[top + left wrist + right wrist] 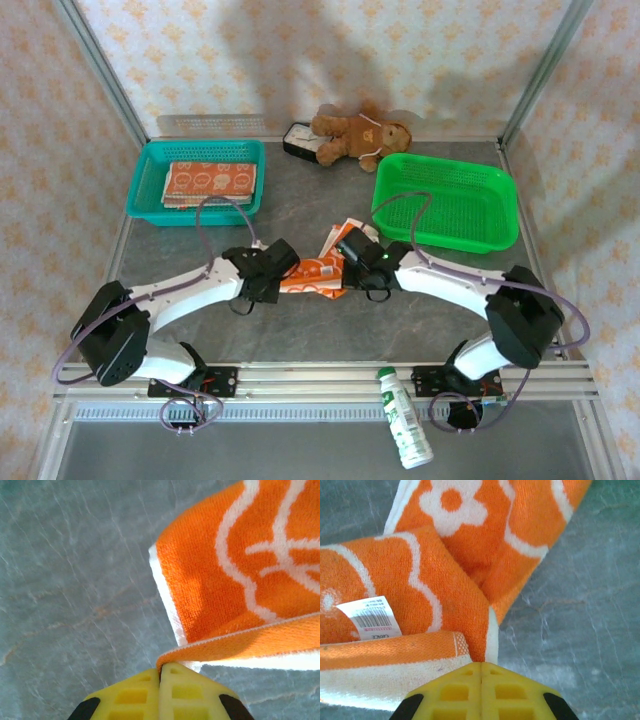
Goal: Fold and stack the towels
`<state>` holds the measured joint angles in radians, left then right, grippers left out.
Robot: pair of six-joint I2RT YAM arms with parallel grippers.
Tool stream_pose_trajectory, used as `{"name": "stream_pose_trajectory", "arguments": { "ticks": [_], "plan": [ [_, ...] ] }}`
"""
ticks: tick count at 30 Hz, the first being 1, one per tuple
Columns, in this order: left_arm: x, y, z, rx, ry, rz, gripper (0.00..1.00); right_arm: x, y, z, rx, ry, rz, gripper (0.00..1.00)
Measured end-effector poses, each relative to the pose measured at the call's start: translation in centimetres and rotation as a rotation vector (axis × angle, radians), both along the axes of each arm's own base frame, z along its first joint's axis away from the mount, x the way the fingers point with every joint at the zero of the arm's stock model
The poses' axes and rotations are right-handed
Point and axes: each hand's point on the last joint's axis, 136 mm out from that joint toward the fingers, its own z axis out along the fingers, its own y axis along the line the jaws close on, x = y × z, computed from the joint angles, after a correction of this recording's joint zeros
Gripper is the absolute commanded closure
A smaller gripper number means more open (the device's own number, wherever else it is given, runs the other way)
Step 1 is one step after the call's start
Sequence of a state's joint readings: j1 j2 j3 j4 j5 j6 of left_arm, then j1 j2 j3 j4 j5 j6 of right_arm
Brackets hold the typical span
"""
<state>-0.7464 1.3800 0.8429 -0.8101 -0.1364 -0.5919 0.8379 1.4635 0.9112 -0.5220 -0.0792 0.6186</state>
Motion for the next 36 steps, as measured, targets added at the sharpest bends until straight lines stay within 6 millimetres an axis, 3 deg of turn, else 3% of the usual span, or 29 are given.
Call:
{"name": "stream_pose_trajectory", "arguments": {
  "ticks": [1,2,4,5,9,12,17,20,25,36],
  "plan": [
    [-0.5,-0.2,-0.2,0.001,0.000,-0.004,0.94,-0.5,-0.1,0.1,0.005,-0.002,0.001,0.67],
    [-1.0,-0.3,-0.3,0.000,-0.003,-0.006,0.76,-1.0,-0.3,0.0,0.012,-0.001,-0.003,0.56],
    [-2.0,-0.5,-0.2,-0.007,-0.013,-0.015,0.38,-2.1,-0.8,-0.3,0.019,0.004,-0.004,0.48],
    [-2.5,-0.6,-0.1,-0.017,-0.018,-0.016,0.34,-2.8,-1.1,-0.4,0.022,0.009,-0.007,0.48],
    [-3.8,-0.7,0.7,-0.085,-0.049,0.011,0.34,-4.1,-2.0,-0.4,0.033,0.016,-0.030,0.50],
    [-3.9,-0.6,1.6,-0.129,-0.076,0.049,0.34,-3.9,-2.0,0.0,0.046,0.007,-0.057,0.53],
    [-3.6,-0.3,2.2,-0.174,-0.099,0.114,0.47,-2.8,-0.5,-0.1,0.023,0.039,-0.076,0.56],
    [-3.4,0.8,1.4,-0.184,-0.081,0.189,0.57,-2.2,0.7,-0.6,0.017,0.062,-0.077,0.60],
    [-3.5,1.6,-0.3,-0.210,-0.043,0.268,0.73,-2.9,0.9,-1.7,0.015,0.115,-0.083,0.64],
    [-2.7,0.7,-3.0,-0.189,0.012,0.279,0.76,-5.0,1.0,-3.2,-0.009,0.156,-0.053,0.67]
  ]
}}
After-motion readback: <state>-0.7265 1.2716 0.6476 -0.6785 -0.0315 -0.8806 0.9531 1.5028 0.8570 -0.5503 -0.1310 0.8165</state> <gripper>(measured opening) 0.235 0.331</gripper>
